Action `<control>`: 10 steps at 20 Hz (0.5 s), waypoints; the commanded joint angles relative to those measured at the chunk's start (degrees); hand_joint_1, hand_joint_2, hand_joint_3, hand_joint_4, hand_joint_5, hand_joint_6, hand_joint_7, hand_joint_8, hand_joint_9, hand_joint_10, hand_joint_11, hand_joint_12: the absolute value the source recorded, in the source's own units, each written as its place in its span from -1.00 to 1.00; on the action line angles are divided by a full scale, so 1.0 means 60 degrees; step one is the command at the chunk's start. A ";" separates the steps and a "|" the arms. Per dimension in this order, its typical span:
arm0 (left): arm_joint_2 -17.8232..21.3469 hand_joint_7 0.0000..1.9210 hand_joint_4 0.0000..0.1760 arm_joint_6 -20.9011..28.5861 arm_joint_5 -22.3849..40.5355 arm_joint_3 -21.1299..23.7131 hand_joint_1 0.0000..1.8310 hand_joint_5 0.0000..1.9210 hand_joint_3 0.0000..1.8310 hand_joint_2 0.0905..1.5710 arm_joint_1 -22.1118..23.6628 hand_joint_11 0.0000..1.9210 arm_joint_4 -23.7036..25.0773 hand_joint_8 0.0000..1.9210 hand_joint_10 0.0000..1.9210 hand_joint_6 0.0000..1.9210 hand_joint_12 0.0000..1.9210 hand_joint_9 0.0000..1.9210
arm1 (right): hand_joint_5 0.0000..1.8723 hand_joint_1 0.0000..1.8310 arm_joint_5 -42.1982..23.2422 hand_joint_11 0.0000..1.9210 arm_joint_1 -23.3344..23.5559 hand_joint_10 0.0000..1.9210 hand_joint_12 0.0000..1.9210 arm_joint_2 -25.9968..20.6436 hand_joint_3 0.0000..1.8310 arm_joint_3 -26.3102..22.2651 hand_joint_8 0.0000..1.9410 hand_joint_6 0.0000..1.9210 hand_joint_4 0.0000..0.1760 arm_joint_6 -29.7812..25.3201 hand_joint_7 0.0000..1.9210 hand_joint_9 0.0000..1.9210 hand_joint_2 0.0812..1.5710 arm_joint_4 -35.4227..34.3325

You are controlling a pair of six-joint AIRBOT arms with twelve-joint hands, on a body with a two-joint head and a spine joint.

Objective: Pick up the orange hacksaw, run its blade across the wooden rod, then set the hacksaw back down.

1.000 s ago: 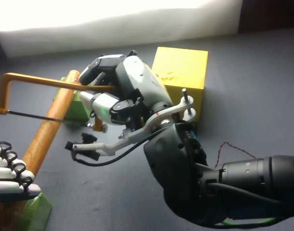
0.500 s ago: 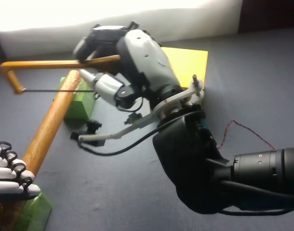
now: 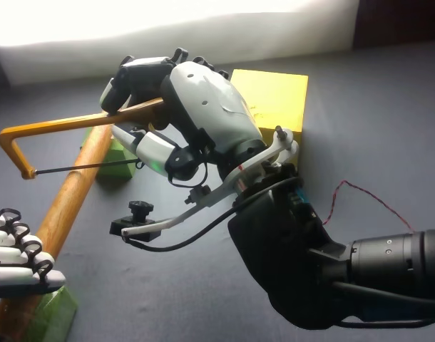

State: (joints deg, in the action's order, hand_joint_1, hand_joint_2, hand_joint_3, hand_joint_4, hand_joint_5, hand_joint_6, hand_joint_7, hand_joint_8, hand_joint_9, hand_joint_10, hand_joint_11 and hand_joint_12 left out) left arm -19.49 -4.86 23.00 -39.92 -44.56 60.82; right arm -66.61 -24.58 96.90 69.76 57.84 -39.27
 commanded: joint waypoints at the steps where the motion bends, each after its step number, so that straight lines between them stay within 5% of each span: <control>1: -0.0034 -0.81 -1.00 0.0002 0.0218 0.0017 -1.00 -0.83 -1.00 0.65 0.0082 -1.00 -0.0159 -0.99 -1.00 -0.99 -0.65 -0.84 | -0.04 0.35 -0.0832 -0.06 -0.0002 -0.23 0.18 0.0030 -1.00 -0.0010 0.15 0.01 -1.00 -0.0089 0.05 0.12 0.41 0.0689; 10: -0.0046 -0.79 -1.00 0.0002 0.0179 0.0067 -0.99 -0.79 -1.00 0.65 0.0100 -1.00 -0.0159 -1.00 -1.00 -1.00 -0.61 -0.82 | -0.04 0.35 -0.0661 -0.07 -0.0271 -0.21 0.21 -0.0126 -1.00 0.0030 0.16 0.00 -1.00 -0.0097 0.05 0.12 0.41 0.1082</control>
State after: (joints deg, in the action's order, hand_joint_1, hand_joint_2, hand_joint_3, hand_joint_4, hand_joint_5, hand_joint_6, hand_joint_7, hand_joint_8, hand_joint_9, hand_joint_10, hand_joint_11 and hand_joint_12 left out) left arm -19.55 -4.86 22.74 -39.75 -44.45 60.66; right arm -65.67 -26.41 96.29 70.04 57.63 -35.97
